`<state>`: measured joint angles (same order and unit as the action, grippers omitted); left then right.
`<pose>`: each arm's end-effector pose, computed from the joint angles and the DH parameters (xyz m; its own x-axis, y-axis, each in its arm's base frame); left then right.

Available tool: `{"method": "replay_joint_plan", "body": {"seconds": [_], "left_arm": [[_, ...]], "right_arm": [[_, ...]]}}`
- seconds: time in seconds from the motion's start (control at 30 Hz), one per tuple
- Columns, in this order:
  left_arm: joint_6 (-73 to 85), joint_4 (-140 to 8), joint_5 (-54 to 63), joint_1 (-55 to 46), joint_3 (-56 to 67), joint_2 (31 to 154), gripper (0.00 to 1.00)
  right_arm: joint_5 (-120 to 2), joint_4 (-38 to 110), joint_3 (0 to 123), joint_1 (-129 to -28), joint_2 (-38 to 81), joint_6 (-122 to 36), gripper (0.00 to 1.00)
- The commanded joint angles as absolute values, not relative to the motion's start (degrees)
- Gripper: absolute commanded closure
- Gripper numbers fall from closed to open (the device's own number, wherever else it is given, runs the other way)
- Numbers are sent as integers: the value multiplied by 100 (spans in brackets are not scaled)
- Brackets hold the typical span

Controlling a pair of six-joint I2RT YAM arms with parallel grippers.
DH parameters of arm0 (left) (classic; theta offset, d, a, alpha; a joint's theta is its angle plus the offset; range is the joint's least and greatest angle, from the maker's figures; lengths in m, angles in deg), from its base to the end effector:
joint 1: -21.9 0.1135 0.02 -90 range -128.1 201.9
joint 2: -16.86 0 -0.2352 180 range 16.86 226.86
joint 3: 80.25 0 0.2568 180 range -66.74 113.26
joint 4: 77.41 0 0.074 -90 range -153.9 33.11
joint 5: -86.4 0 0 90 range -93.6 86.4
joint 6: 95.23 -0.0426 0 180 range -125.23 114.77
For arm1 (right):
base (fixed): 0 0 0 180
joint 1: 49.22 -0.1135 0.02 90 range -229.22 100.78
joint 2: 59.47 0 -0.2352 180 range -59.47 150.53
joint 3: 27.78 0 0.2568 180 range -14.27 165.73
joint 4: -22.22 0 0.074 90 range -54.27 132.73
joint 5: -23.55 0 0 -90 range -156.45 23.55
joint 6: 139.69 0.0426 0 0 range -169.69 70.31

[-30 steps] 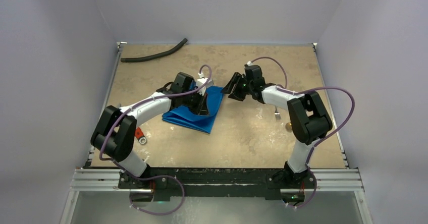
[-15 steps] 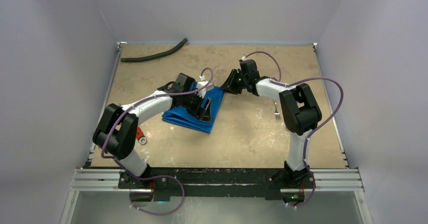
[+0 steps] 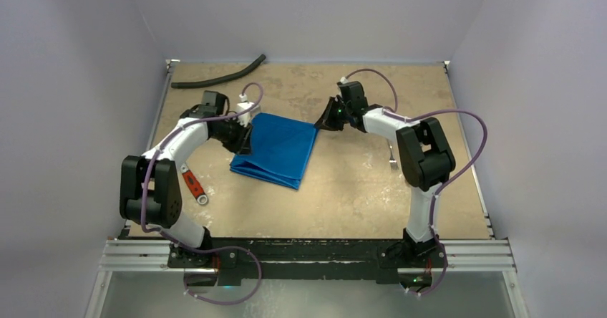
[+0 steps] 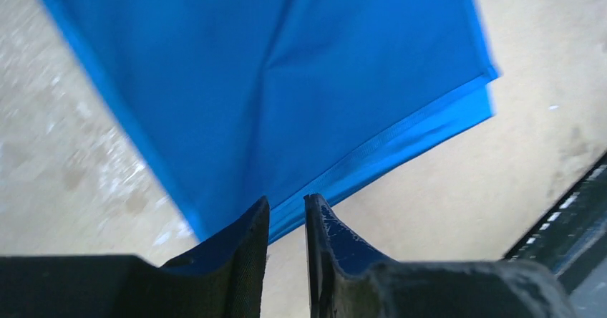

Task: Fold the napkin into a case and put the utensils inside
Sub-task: Smooth out the upper triangle-folded napkin at the center of the board.

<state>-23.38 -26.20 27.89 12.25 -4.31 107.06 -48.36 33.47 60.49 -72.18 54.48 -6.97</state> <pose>0.3073 -0.0748 0.1851 -0.7411 0.3955 -0.5425 0.6184 0.7168 -0.3222 0.3985 0.1832 0.1484 -0.8131 0.3559 -0.4607 -0.0650 0.7309 0.6794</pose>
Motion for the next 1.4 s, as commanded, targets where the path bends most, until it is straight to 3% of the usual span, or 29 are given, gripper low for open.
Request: {"method": "replay_joint_plan", "body": {"seconds": [0.0,0.77,1.03,1.2,1.37], "left_arm": [[-3126,-2660,2577,1555,-646,10590,77],[-3735,-3131,1843,1614,-1679,10491,88],[-3818,-2324,2400,1612,-1088,10442,89],[-3976,-1464,2970,1618,-464,10505,85],[-4117,-612,3363,1618,69,10618,66]], "right_arm": [[-4485,3093,6422,-7204,5352,-826,96],[-3553,2589,6064,-6936,6248,-809,100],[-3290,2189,6094,-7022,5669,-639,78],[-3765,2350,6535,-7686,5476,-583,76],[-3964,2068,6648,-8222,5689,-254,85]]}}
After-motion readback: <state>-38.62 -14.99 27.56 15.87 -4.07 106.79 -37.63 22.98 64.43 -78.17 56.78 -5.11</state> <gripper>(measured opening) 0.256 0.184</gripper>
